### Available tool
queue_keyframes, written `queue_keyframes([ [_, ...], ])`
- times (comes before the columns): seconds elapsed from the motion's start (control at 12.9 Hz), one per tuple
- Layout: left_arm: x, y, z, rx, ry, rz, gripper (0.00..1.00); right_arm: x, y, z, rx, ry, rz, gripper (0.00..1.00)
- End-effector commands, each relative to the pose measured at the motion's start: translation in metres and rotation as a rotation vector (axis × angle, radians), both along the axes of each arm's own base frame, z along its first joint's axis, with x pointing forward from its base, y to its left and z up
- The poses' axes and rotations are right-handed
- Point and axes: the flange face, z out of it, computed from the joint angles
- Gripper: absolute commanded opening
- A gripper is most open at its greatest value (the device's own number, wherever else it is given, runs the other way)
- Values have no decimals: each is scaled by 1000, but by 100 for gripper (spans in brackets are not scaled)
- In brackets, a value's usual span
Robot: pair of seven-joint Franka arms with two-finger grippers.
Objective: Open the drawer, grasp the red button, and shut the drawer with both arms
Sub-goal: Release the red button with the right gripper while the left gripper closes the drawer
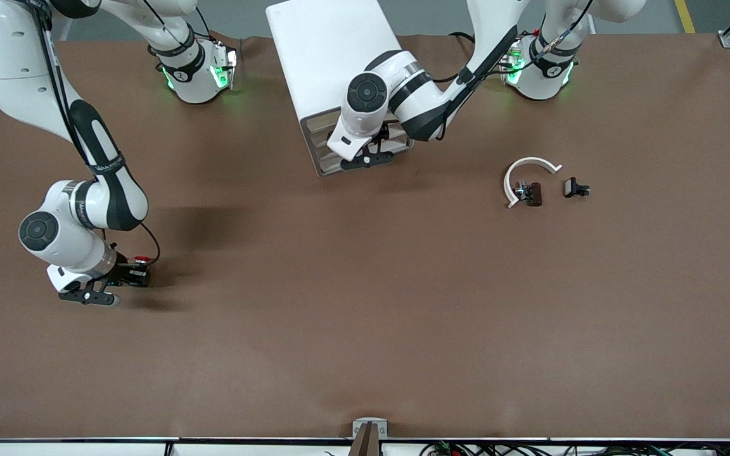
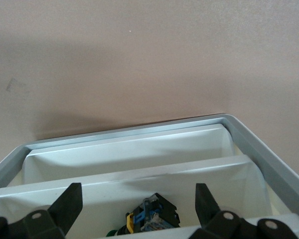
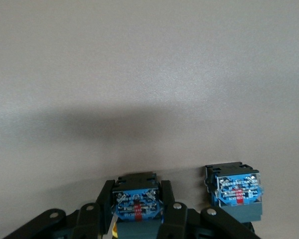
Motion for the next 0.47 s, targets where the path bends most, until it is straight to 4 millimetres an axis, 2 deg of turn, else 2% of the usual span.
queue_keyframes([
  [0.0, -8, 0, 12, -11, 26, 32, 100, -1, -1, -1, 5, -8, -9, 0],
  [0.08, 3, 2, 16, -18, 20, 52, 100, -1, -2, -1, 7, -7, -14, 0],
  [0.16, 27, 13, 24, -32, 8, 88, 100, 0, -2, -1, 8, -7, -16, 13],
  [0.23, 52, 23, 33, -47, -8, 125, 100, 1, -2, -1, 9, -6, -16, 83],
  [0.31, 78, 38, 40, -53, -22, 158, 100, 1, 0, -1, 10, -2, -10, 100],
  [0.39, 110, 58, 50, -58, -60, 194, 100, 2, 3, -1, 10, 1, -3, 100],
])
